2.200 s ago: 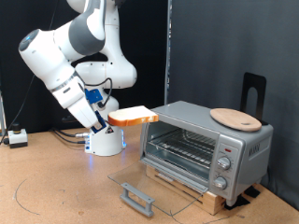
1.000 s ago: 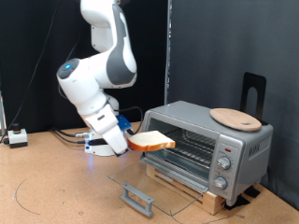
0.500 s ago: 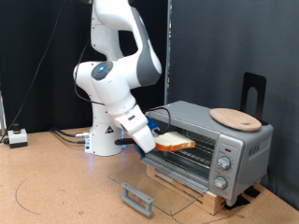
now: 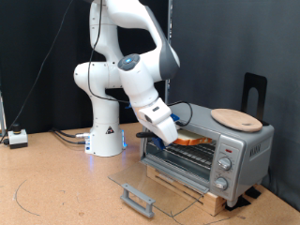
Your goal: Make a piece of toast with the oven
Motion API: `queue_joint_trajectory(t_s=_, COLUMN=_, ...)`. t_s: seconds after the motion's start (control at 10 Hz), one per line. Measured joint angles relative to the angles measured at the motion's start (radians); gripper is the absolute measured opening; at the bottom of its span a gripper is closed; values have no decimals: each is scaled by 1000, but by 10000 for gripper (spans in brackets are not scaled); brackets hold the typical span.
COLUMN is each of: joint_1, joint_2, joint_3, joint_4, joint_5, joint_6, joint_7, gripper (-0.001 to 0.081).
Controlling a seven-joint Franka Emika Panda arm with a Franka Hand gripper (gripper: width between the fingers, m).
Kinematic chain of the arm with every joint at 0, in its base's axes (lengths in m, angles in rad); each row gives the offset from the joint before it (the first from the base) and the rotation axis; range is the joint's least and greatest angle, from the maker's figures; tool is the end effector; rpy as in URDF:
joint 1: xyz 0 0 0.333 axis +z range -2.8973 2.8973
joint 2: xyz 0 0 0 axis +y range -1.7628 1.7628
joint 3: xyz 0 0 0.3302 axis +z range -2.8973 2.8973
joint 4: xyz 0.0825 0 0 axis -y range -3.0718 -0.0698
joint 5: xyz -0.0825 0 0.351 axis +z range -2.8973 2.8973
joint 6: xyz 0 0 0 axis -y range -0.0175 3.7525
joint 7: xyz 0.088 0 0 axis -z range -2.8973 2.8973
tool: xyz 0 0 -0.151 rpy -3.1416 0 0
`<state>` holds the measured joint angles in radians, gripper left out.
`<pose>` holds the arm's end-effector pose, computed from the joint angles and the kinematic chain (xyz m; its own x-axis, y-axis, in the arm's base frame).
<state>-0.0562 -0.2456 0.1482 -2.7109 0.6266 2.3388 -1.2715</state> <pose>0.3553 0.0578 0.2941 0.6391 0.7225 0.2637 0.7671 -0.5739 -0.2868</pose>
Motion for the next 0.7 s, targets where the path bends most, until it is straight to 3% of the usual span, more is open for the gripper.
queue_joint_trajectory(t_s=0.3, joint_1=-2, joint_2=-25, joint_3=42, joint_4=-19, joint_5=-123, joint_6=44, joint_7=68, gripper=411)
queue_joint_trajectory(t_s=0.7, joint_1=-30, joint_2=-27, joint_3=48, joint_4=-40, joint_5=-217, joint_6=112, joint_7=77, gripper=411)
